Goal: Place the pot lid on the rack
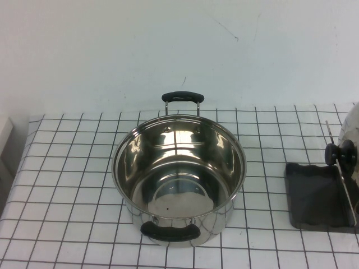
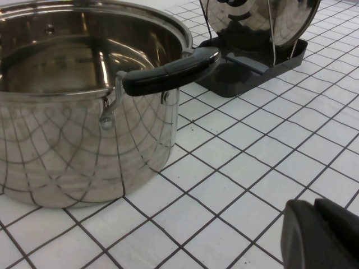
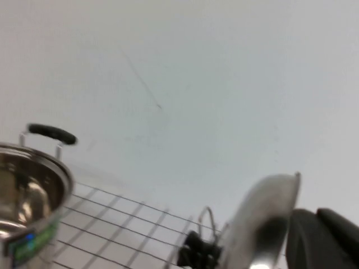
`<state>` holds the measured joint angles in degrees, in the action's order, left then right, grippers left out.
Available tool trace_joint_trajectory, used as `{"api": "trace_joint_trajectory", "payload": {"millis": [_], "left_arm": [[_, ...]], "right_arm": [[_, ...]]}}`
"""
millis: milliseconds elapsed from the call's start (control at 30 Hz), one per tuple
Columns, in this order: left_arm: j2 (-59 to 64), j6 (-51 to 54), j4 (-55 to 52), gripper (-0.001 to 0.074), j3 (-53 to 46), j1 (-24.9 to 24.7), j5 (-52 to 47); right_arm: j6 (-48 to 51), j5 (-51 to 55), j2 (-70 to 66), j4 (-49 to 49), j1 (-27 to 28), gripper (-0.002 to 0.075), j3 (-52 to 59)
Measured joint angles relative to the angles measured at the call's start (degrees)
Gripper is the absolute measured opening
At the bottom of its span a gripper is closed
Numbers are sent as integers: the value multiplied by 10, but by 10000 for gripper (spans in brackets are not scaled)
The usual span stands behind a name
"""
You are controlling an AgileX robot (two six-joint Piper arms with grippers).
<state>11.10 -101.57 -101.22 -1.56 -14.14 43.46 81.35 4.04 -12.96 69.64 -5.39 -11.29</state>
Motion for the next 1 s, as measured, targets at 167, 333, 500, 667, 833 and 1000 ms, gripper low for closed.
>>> {"api": "trace_joint_trajectory", "payload": {"millis": [167, 333, 500, 667, 833, 1000], "left_arm": [[0, 0, 0, -1, 0, 0, 1], [0, 0, 0, -1, 0, 0, 1], [0, 0, 0, -1, 0, 0, 1], [0, 0, 0, -1, 0, 0, 2], [0, 0, 0, -1, 0, 0, 3], [0, 0, 0, -2, 0, 0, 4]], "right_arm": [[-8, -40, 16, -44, 0, -1, 54], [-492, -23, 64, -482, 1, -1, 114], [-750, 88, 121, -740, 27, -1, 129], [-767, 133, 136, -760, 55, -1, 129], [-769, 161, 136, -760, 57, -1, 128], [-770, 164, 136, -759, 68, -1, 128]]}}
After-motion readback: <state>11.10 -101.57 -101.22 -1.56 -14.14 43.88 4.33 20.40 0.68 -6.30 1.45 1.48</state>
